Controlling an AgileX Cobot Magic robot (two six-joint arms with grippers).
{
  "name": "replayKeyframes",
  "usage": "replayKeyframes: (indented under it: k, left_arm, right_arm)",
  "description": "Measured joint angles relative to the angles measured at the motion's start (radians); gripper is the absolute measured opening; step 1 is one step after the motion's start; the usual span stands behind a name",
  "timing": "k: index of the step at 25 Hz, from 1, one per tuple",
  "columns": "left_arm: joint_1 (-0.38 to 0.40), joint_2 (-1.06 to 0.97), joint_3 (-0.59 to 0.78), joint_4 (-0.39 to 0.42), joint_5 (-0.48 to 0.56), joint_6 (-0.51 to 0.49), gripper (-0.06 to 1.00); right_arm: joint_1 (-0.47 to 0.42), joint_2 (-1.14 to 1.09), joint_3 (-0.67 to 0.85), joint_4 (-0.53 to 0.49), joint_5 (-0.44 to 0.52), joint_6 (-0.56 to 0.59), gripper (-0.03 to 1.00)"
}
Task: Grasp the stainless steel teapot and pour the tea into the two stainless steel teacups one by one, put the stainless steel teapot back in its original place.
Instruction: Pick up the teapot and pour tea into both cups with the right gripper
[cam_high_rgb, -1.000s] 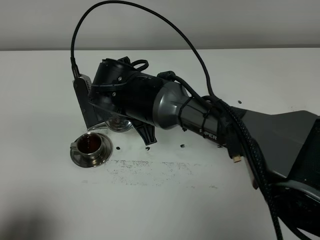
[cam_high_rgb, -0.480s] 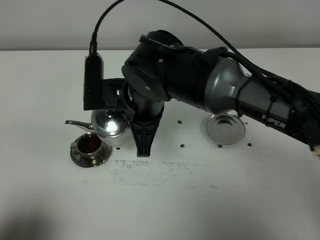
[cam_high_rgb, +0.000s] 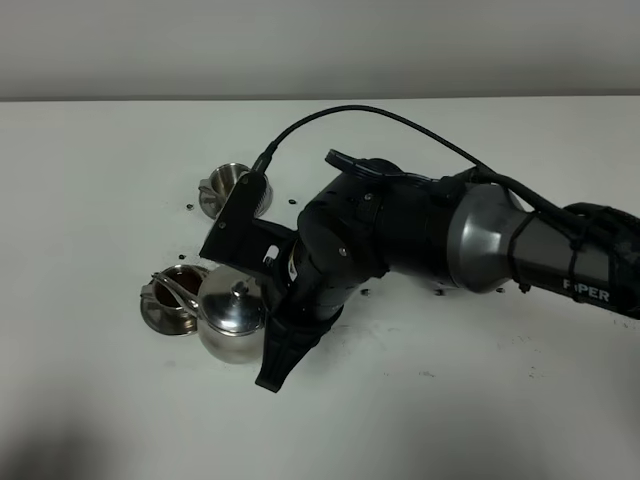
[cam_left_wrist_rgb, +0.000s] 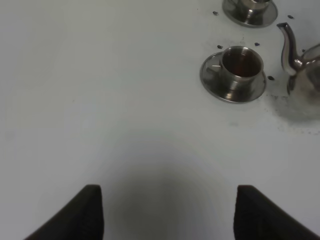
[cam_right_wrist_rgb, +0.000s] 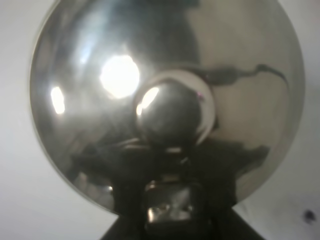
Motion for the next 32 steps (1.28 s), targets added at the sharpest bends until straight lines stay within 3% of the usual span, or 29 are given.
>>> replayKeyframes:
  k: [3,13,20,32]
  left_arm:
    - [0.000,0.000,0.000,0.000,0.000,0.000,0.54]
    - [0.000,0.000,0.000,0.000,0.000,0.000,0.54]
    - [0.000,0.000,0.000,0.000,0.000,0.000,0.54]
    - [0.000,0.000,0.000,0.000,0.000,0.000,0.54]
  right_arm:
    - [0.001,0.013,0.034,0.004,-0.041,0.015,0.18]
    - [0.001,0.081,0.035,0.000,-0.054,0.026,0.18]
    - [-0.034,0.072,-0.179,-0.091,0.181,0.009,0.18]
    - [-0.254,0.261,-0.579,-0.129,0.310,-0.271,0.18]
